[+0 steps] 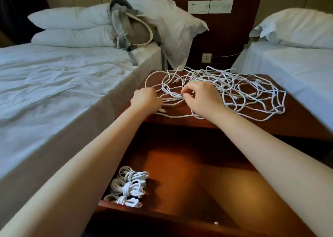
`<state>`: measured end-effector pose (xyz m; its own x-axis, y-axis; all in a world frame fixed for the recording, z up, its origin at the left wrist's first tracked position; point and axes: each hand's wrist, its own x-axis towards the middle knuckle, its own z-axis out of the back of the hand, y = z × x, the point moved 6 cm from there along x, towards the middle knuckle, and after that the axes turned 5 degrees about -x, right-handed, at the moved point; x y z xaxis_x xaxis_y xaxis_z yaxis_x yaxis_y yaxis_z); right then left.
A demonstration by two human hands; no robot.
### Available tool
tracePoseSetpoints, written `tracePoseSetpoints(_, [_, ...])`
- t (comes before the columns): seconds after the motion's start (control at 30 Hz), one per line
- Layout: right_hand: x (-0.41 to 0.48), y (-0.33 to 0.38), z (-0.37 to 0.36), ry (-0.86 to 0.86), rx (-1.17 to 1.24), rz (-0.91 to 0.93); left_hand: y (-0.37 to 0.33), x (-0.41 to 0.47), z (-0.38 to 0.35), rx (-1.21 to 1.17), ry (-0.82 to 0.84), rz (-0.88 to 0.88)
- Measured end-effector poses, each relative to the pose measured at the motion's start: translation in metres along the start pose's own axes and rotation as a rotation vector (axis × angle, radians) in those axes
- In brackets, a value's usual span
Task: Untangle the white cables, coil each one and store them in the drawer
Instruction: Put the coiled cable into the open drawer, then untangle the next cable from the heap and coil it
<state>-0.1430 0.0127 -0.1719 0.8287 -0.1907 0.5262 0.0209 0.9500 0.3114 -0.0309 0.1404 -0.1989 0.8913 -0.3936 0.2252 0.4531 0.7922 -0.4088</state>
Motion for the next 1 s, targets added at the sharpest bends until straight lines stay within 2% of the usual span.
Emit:
tracePoseSetpoints(0.1, [0.015, -0.009, -0.012, 0.070, -0.084, -0.019, 0.000, 0.009, -0.010, 0.028, -0.005, -0.003])
tracePoseSetpoints(0.33, [0.036, -0.006, -0.053, 0.314, -0.289, 0.041, 0.009, 0.022, 0.001, -0.247, -0.165, -0.119])
tracePoseSetpoints(0.4, [0.037, -0.011, -0.060, 0.320, -0.346, 0.037, 0.002, 0.022, 0.011, -0.467, -0.159, -0.126])
tracePoseSetpoints(0.47, [0.039, -0.017, -0.063, 0.297, -0.336, 0.011, -0.003, 0.025, 0.019, -0.845, -0.114, -0.070])
tracePoseSetpoints(0.53, [0.040, -0.021, -0.066, 0.256, -0.270, -0.014, -0.010, 0.029, 0.028, -1.116, -0.108, -0.035])
tracePoseSetpoints(0.63, [0.040, -0.023, -0.067, 0.132, -0.180, 0.027, -0.029, 0.034, 0.044, -1.326, -0.054, -0.038])
tracePoseSetpoints(0.83, [0.058, -0.032, -0.034, -0.055, 0.406, -0.155, -0.065, 0.045, 0.053, -1.399, 0.077, -0.173])
tracePoseSetpoints(0.93, [0.072, -0.029, -0.010, -0.080, 0.679, -0.109, -0.079, 0.047, 0.043, -1.385, 0.189, -0.195])
tracePoseSetpoints(1.0, [0.082, -0.026, -0.007, -0.035, 0.651, -0.038, -0.088, 0.044, 0.038, -1.389, 0.253, -0.226])
